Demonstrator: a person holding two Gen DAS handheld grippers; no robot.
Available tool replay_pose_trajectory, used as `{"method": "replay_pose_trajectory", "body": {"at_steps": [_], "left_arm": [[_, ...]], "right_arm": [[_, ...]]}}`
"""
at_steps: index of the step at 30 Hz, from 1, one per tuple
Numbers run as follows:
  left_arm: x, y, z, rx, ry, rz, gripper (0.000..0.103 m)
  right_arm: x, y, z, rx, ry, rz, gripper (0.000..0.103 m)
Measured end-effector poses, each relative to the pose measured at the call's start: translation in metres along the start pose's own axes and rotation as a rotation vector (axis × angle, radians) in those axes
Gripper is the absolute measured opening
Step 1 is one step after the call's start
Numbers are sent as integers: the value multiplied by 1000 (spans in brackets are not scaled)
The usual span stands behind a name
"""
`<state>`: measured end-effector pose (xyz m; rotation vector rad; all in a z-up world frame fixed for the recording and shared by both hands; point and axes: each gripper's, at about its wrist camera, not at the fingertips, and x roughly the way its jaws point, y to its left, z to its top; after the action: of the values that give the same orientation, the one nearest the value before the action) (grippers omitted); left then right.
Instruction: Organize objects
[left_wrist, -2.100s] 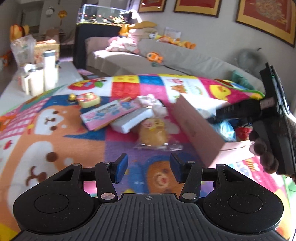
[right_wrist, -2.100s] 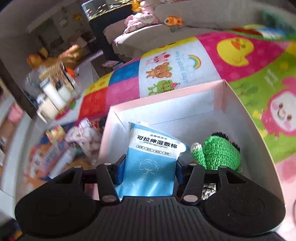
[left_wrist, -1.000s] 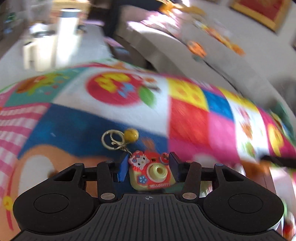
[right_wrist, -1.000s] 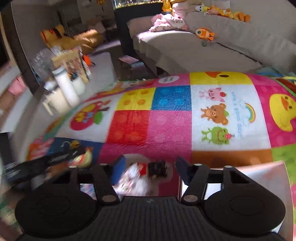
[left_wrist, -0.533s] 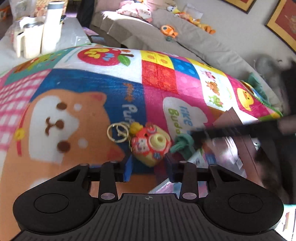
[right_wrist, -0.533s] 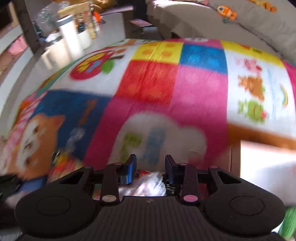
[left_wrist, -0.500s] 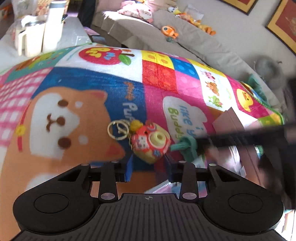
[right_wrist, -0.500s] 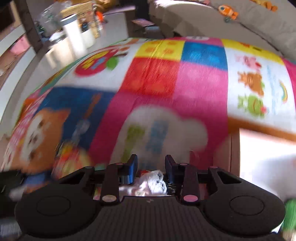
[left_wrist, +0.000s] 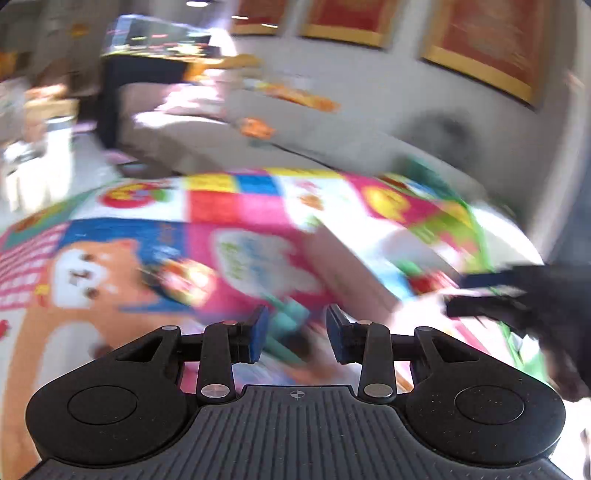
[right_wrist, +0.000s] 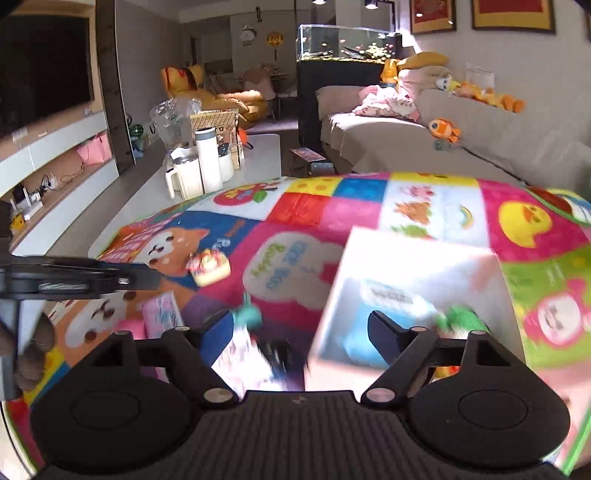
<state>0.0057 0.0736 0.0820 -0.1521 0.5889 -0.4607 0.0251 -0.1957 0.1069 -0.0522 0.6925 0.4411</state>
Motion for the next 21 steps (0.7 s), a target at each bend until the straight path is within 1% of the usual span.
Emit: {"method": "replay_pose_trajectory", "body": {"at_steps": [1,2,4,6,7,8,9,10,11,12,13,14,15,16,17,18,19,20,21], "left_arm": [[-4,-12,-9,31,20,-14,40],[-6,-23,-17,60,38,-7,41],[-6,-41,-31,141,61,52,41],[-1,-50,-39,224,81,127,41],[2,-52,-43,253,95,164,41],[4,-54,-45,266,103,182,41],[4,-54,-47,270,108,188,41],[5,-57,-48,272,112,194,41],[4,-60,-50,279,110,198,41],[3,-64,-50,293,105,200,41],[3,-71,-55,311,101,200,41],[3,-75,-57,332,98,195,41],[5,-80,-57,350,98,190,41],[8,-83,-58,366,101,181,41],[11,-86,-58,380,103,169,41],[15,-88,-57,393,102,159,42],[21,-90,-55,404,105,152,42],[26,-91,-54,411,112,148,42],[34,-91,-51,416,122,146,42]], "right_arm": [[-2,-3,-10,19,17,24,81],[-1,-5,-19,39,36,47,81],[6,-3,-36,70,71,101,81],[16,2,-48,93,98,152,81],[22,7,-53,98,107,176,80],[29,11,-57,95,110,189,78],[34,18,-62,86,114,183,65],[37,21,-65,72,122,162,56],[35,21,-67,68,105,152,55],[30,18,-70,66,86,129,52],[25,15,-73,61,64,92,47],[19,8,-75,60,42,48,46],[14,-1,-77,66,23,-3,46],[8,-9,-81,82,11,-34,46],[3,-17,-83,104,7,-51,46],[-1,-26,-87,128,-1,-68,49],[-5,-33,-91,151,-11,-81,55],[-8,-39,-95,171,-18,-91,59],[-11,-44,-100,189,-25,-100,67]]}}
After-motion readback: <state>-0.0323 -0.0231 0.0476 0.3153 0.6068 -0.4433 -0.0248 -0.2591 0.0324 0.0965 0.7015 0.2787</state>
